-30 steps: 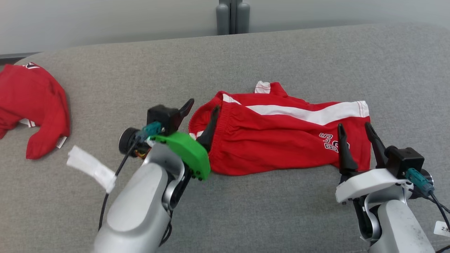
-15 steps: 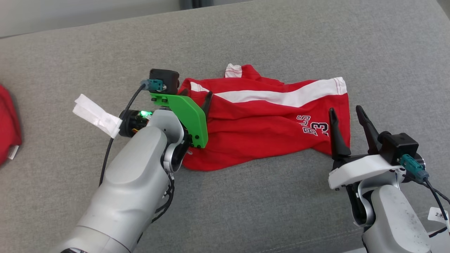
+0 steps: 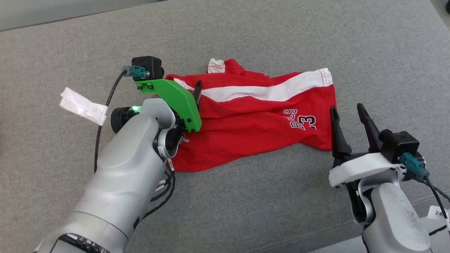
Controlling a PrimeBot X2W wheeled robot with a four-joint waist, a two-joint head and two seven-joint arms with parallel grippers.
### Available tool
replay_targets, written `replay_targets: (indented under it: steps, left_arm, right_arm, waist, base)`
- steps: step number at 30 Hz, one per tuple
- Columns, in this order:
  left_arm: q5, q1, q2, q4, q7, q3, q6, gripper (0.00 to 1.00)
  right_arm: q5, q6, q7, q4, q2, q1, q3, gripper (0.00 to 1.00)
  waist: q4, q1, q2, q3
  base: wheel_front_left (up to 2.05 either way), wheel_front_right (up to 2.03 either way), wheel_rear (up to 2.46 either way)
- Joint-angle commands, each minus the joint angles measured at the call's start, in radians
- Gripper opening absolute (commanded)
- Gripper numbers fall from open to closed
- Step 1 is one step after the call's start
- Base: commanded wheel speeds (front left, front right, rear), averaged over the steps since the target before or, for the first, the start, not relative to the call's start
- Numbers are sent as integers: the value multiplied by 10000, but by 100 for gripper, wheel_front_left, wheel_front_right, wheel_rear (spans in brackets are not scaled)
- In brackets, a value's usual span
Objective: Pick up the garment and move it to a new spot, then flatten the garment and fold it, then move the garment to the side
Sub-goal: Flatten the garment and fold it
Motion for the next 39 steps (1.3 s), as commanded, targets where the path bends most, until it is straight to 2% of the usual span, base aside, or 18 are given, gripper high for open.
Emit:
replay_targets:
  steps: [1,2,4,5,6,9,11,12,17,22,26,30,39]
  left_arm:
    - [-121,-212,47,6,-26,-133,68,100]
    - [-174,-239,45,26,-16,-220,87,93]
    - [-315,-318,47,80,-17,-361,127,69]
    - [-364,-360,47,107,-38,-418,131,64]
    - [-400,-399,47,151,-85,-469,170,54]
    - [-509,-498,45,311,-160,-583,227,35]
    - [-544,-561,45,408,-192,-672,206,19]
    - [-581,-578,45,447,-205,-710,184,2]
    - [-723,-598,45,437,-519,-870,45,0]
    - [-518,-136,43,106,-1391,-1211,-41,0]
    - [-364,248,42,-264,-2012,-1539,37,0]
    - [-473,637,42,-681,-2521,-1680,134,0]
    - [-532,808,45,-1466,-2911,-1936,443,0]
  right_arm:
    - [-29,-10,-59,50,-24,-55,-33,100]
    - [-39,-10,-58,57,-24,-46,-44,100]
    - [-38,-10,-62,64,-24,-57,-55,100]
    - [-35,-10,-64,71,-24,-65,-63,100]
    - [-33,-10,-66,77,-24,-72,-71,100]
    - [-21,-10,-70,52,-24,-83,-62,100]
    - [-2,-10,-72,15,-24,-86,-64,100]
    - [-1,-10,-72,-1,-24,-85,-71,100]
    - [-329,-12,-44,91,-24,-243,-239,100]
    - [-1142,-10,858,388,-65,-786,-680,100]
    - [-1310,-10,1902,874,-442,-1448,-519,100]
    - [-794,-12,2778,1436,-950,-2052,-97,100]
    - [-636,-12,3478,2762,-1820,-3243,-190,100]
  waist:
    - [29,0,-1,-17]
    - [39,0,-1,-24]
    - [63,0,-1,-37]
    - [75,0,-1,-44]
    - [88,0,-1,-50]
    - [116,0,-1,-55]
    - [129,0,-1,-51]
    - [137,0,-1,-46]
    - [235,0,-1,-6]
    - [435,0,-1,32]
    - [672,0,-1,74]
    - [942,0,-1,115]
    - [1425,0,-1,259]
  base:
    - [0,0,0]
    - [0,0,0]
    - [0,0,0]
    - [0,0,0]
    - [0,0,0]
    - [0,0,0]
    - [0,0,0]
    - [0,0,0]
    - [0,0,0]
    - [0,0,0]
    - [0,0,0]
    - [0,0,0]
    - [0,0,0]
